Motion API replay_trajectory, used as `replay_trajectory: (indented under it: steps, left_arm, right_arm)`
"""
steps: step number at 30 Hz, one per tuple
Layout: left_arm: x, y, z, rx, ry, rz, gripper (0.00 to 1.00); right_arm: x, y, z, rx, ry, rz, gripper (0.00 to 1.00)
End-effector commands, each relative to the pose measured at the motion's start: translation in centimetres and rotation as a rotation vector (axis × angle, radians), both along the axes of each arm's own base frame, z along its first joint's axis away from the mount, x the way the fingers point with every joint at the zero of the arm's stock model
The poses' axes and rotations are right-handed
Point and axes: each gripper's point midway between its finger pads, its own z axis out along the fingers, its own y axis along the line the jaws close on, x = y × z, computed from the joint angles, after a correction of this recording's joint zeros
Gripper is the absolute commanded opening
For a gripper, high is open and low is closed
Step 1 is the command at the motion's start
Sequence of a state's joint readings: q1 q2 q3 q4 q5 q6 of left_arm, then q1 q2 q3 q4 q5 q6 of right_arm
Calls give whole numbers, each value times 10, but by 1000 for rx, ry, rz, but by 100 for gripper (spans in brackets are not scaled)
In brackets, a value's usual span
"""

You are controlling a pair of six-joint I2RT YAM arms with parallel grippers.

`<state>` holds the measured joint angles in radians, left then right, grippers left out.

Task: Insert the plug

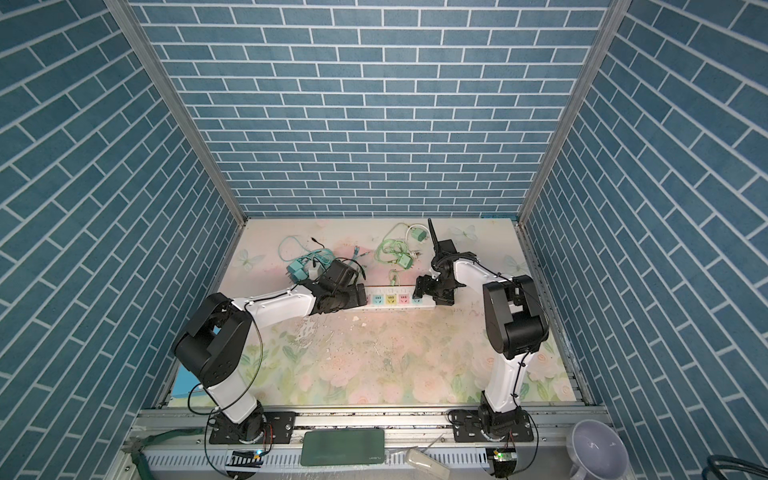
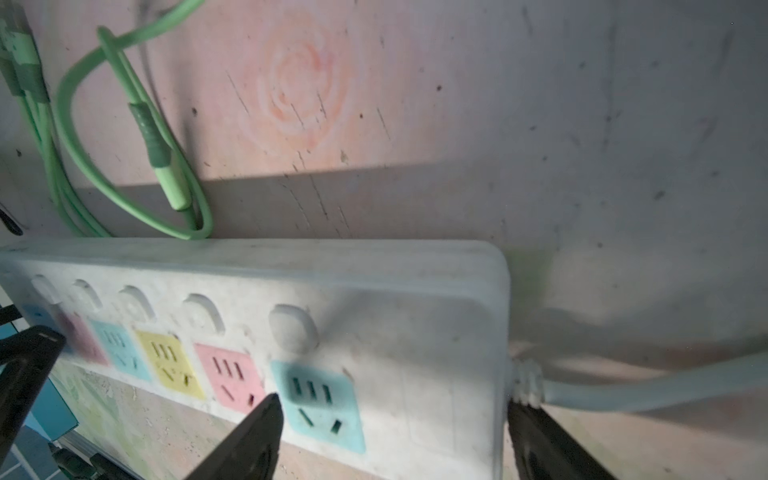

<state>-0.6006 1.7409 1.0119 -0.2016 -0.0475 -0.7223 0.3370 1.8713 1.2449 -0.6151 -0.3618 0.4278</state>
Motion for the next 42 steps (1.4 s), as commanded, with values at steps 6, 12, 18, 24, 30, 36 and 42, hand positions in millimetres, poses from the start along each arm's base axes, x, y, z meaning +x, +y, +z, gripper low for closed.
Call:
replay_trajectory:
  steps: [6, 12, 18, 24, 30, 36, 42]
  left_arm:
    - [9, -17, -13, -88, -4, -57, 94]
    - [0, -32, -8, -142, 0, -100, 92]
    - [-32, -43, 9, -182, 35, -153, 91]
    - [-63, -30, 17, -159, 85, -110, 91]
    - [-72, -2, -5, -50, 95, -70, 94]
    - [-52, -2, 4, 8, 37, -83, 96]
    - [-28, 25, 37, 48, -38, -29, 100]
  right_arm:
    - [-12, 17, -3, 39, 30, 6, 83]
    - [-23, 30, 6, 93, 30, 26, 81]
    - [-49, 46, 18, 103, 24, 70, 80]
    - [-66, 51, 18, 85, 19, 64, 80]
    - [-68, 44, 3, 50, 23, 49, 83]
    - [-46, 33, 16, -38, -39, 57, 86]
    - [-27, 16, 49, -32, -104, 17, 90]
